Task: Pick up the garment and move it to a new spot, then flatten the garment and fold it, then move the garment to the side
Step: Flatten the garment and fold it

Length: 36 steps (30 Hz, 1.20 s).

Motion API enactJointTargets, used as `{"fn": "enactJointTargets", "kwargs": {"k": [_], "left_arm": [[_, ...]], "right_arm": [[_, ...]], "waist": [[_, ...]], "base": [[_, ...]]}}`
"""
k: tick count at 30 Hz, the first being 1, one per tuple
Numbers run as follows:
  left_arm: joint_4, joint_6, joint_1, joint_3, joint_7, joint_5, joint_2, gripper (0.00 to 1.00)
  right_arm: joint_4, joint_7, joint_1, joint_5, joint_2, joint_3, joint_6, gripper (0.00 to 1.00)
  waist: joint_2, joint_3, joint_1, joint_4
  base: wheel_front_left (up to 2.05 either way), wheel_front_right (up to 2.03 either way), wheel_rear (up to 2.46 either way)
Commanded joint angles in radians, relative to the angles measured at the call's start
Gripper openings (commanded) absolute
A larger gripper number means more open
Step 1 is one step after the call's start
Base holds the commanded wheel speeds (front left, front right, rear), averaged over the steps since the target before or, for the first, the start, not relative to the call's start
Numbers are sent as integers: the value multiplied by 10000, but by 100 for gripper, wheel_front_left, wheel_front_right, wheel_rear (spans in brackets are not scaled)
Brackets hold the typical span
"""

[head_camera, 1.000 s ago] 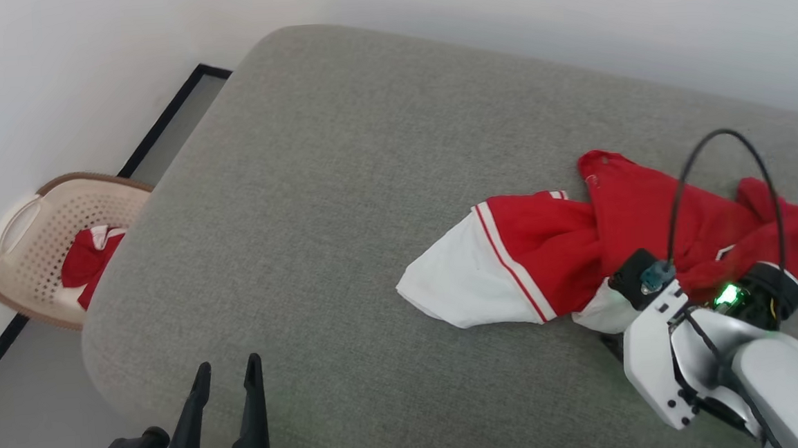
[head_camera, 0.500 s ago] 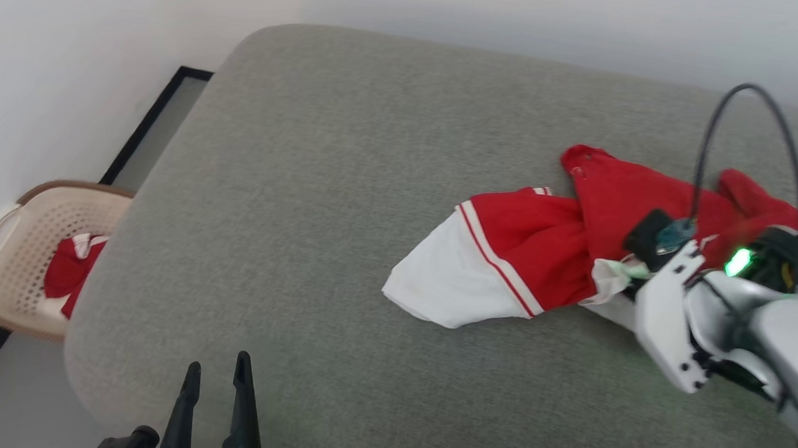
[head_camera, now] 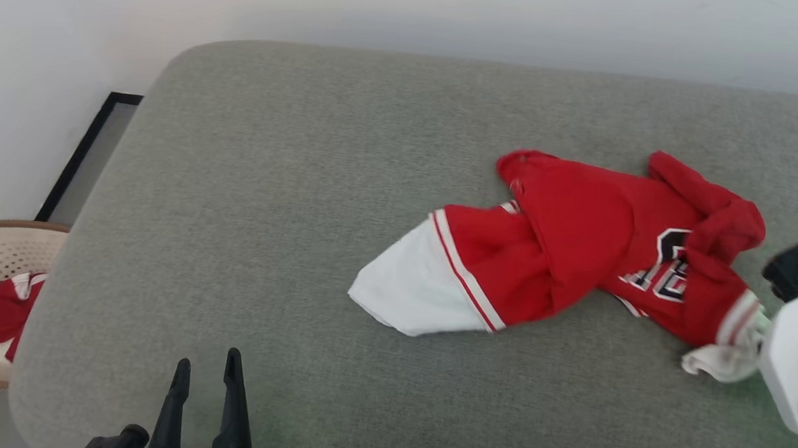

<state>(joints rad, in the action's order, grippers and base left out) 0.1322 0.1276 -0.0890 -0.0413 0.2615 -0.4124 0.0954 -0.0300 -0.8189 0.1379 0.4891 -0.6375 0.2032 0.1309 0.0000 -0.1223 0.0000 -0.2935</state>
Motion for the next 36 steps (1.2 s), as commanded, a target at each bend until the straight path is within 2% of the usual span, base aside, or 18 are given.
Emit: {"fn": "enactJointTargets", "kwargs": {"k": [1, 5, 6, 7, 8, 14, 21, 22, 28, 36], "left_arm": [[-9, 30, 72, -14, 48, 57, 44, 100], [41, 30, 223, -84, 48, 30, 175, 100], [57, 30, 258, -93, 48, 12, 209, 100], [79, 30, 299, -125, 48, -17, 253, 100], [112, 30, 318, -169, 48, -24, 309, 100], [424, 30, 686, -727, 18, -267, 948, 100], [237, 30, 1645, -1770, -907, -751, 2099, 100], [237, 30, 1645, -1770, -907, -751, 2099, 100], [30, 30, 2398, -2703, -2085, -1197, 2976, 100], [31, 30, 3106, -4297, -3890, -1855, 3955, 100]], "right_arm": [[-72, -78, -236, -37, 208, -250, -2, 0], [-552, 151, -466, -151, 747, -760, -2, 0], [-674, 266, -397, -288, 850, -824, -2, 40], [-783, 387, -309, -346, 952, -814, -2, 75], [-918, 457, -245, -320, 1127, -813, -2, 100], [-992, 771, 81, -444, 1550, -721, -2, 100], [-236, 1420, 222, -642, 1929, -1155, -2, 100], [-236, 1420, 222, -642, 1929, -1155, -2, 100], [425, 2491, 311, -1105, 2595, -1617, -2, 100], [881, 4559, 406, -2118, 3764, -2217, 0, 100]], "waist": [[0, -49, 0, 92], [0, -114, 0, 286], [0, -125, 0, 330], [0, -133, 0, 375], [0, -138, 0, 427], [0, -104, 0, 810], [0, -21, 0, 1429], [0, -21, 0, 1429], [0, 33, 0, 2097], [0, -42, 0, 3081]], "base": [[0, 0, 0], [0, 0, 0], [0, 0, 0], [0, 0, 0], [0, 0, 0], [0, 0, 0], [0, 0, 0], [0, 0, 0], [0, 0, 0], [0, 0, 0]]}}
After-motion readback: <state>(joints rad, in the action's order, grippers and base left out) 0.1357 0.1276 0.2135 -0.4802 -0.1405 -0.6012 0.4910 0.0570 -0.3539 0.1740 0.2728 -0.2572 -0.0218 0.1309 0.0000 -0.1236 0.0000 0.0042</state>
